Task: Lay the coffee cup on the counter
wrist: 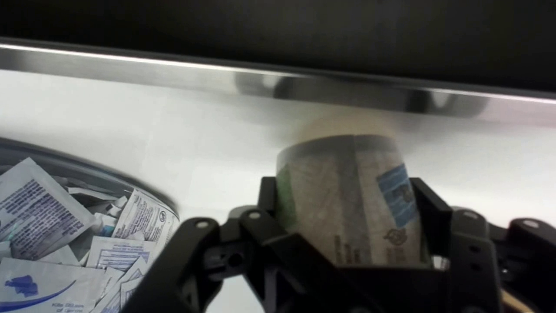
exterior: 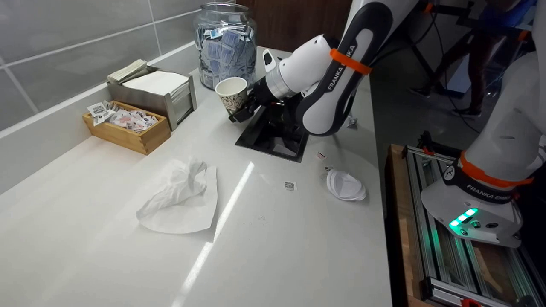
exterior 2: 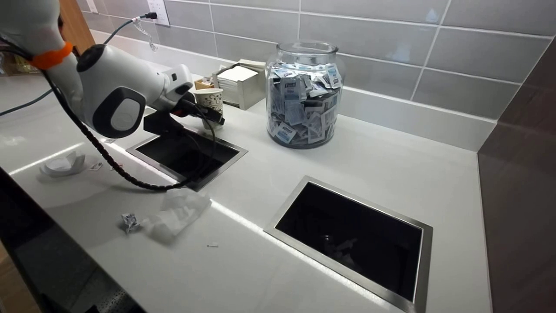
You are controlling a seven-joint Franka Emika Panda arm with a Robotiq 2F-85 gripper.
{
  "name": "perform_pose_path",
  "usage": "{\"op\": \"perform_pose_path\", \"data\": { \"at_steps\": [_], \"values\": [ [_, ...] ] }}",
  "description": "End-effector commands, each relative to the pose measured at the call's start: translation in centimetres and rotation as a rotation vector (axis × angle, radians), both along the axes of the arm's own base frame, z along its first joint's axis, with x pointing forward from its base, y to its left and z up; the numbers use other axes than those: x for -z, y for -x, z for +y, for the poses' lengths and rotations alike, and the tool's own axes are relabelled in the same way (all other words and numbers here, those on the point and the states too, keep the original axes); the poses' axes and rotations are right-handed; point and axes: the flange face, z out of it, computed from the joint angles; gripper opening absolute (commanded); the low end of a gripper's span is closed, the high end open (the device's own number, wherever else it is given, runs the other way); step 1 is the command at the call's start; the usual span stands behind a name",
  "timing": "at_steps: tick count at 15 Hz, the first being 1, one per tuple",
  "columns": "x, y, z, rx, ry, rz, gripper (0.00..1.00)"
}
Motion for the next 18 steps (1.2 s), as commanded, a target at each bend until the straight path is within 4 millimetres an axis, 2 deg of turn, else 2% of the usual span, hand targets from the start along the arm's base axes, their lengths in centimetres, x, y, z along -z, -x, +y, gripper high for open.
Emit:
{"op": "perform_pose_path", "data": {
  "at_steps": [1, 3, 12, 13, 14, 16, 18],
  "values": [
    [0.6, -0.18, -0.13, -0.024, 0.013, -0.018, 0.44],
    [0.55, -0.22, -0.15, -0.027, 0.016, -0.021, 0.39],
    [0.75, 0.16, 0.01, -0.034, 0.017, -0.014, 0.38],
    [0.65, 0.2, 0.0, -0.036, 0.02, -0.016, 0.88],
    [0.61, 0.27, 0.0, -0.035, 0.017, -0.019, 0.89],
    [0.63, 0.43, -0.13, -0.035, 0.021, -0.022, 1.0],
    [0.58, 0.71, -0.18, -0.036, 0.017, -0.026, 1.0]
  ]
}}
